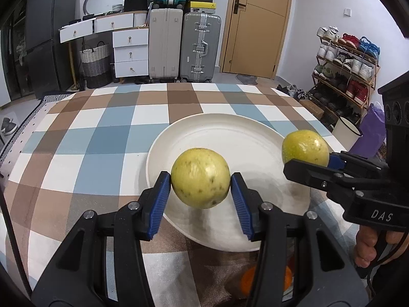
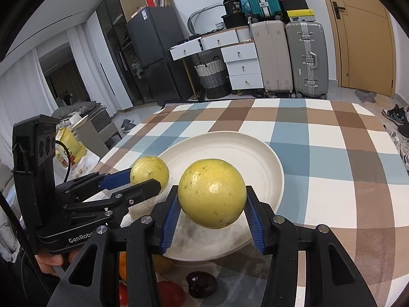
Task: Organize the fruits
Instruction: 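Lower both yellow fruits onto the plate and open both grippers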
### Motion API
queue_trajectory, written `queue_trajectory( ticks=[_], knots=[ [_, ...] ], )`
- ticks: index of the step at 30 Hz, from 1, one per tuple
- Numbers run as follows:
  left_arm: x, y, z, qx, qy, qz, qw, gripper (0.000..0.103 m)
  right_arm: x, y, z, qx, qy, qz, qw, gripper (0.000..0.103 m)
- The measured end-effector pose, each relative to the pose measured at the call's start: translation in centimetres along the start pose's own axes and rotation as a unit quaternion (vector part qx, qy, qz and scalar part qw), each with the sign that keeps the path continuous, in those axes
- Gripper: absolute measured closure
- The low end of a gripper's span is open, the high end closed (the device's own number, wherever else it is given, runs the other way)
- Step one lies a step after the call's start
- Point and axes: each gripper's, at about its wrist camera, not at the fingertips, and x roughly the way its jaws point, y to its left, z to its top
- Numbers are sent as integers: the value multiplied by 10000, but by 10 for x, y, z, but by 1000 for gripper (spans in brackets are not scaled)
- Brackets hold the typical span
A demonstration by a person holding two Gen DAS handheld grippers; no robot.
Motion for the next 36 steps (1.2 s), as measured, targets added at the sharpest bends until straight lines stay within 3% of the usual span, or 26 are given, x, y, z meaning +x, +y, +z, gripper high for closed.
queue_trajectory(
  ticks=[6, 11, 13, 17, 21, 24, 36],
  knots=[
    [0, -3, 1, 57, -90, -40, 9999, 60, 7, -2, 0, 17, 114, -118, 9999, 54],
    [0, -5, 0, 103, -17, -57, 9999, 58, -2, -4, 1, 57, -106, -94, 9999, 48],
    [0, -5, 0, 103, 7, 14, 9999, 49, -8, -4, 1, 43, -201, -105, 9997, 38],
    [-5, -1, 0, -8, -51, 147, 9999, 19, -15, -6, 0, 93, -295, -60, 9995, 20],
    [-12, 3, 0, -67, -106, 179, 9998, 13, -22, -7, -2, 144, -376, -46, 9992, 5],
    [-20, 5, -2, -86, -171, 230, 9996, 1, -27, -8, -3, 158, -391, -45, 9991, 3],
    [-67, 0, -15, -6, -186, 332, 9993, 1, -57, -2, -14, 188, -285, -303, 9990, 0]
  ],
)
